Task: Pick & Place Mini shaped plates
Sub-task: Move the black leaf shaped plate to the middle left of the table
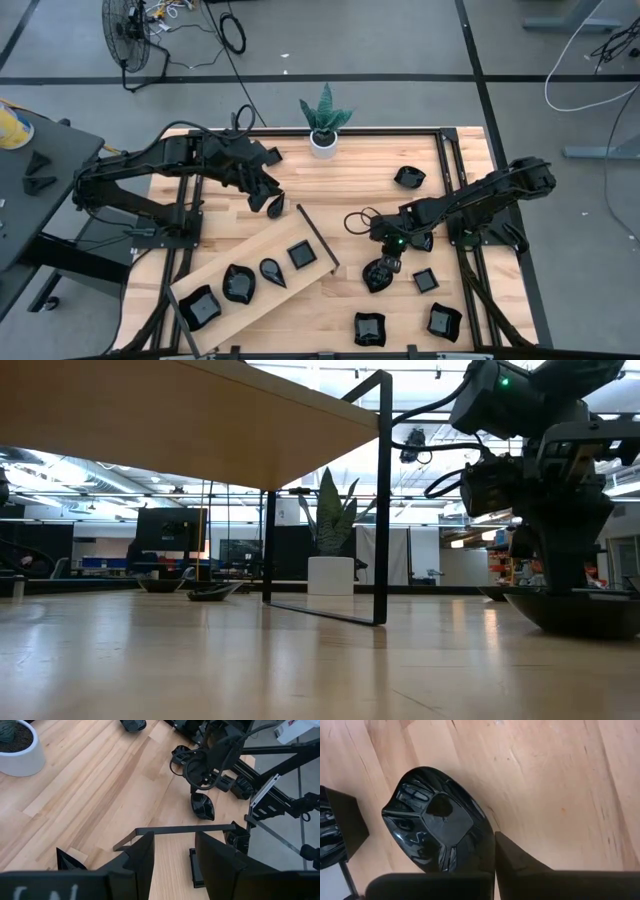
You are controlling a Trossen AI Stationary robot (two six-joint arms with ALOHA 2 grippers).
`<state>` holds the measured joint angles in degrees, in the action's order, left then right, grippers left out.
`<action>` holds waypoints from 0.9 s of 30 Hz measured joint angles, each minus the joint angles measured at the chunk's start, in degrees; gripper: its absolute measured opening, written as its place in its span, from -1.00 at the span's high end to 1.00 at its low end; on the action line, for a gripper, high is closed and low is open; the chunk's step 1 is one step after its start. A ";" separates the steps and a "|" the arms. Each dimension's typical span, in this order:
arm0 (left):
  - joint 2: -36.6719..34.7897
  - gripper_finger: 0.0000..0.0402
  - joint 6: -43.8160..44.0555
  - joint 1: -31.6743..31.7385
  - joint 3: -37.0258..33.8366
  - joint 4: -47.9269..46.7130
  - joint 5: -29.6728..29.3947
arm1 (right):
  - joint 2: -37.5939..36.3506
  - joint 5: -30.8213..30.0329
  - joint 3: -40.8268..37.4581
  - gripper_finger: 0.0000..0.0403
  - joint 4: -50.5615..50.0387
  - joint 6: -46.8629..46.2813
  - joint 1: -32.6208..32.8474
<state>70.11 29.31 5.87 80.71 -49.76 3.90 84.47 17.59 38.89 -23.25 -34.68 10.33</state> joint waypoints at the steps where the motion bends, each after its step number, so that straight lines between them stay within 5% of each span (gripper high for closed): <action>1: 0.00 0.27 0.01 0.00 0.00 -0.02 0.00 | 0.00 0.00 0.00 0.99 -0.01 -0.52 -0.04; 20: 0.00 0.27 0.03 0.01 0.00 0.02 0.48 | -10.67 -4.99 0.00 1.00 -2.00 -7.00 -12.44; 27: 0.00 0.27 0.01 0.00 0.00 0.03 0.46 | -10.67 -8.69 0.00 1.00 5.85 -15.94 -18.92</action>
<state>70.11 29.32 5.87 80.71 -49.73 4.36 73.80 8.90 38.89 -17.40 -50.62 -8.60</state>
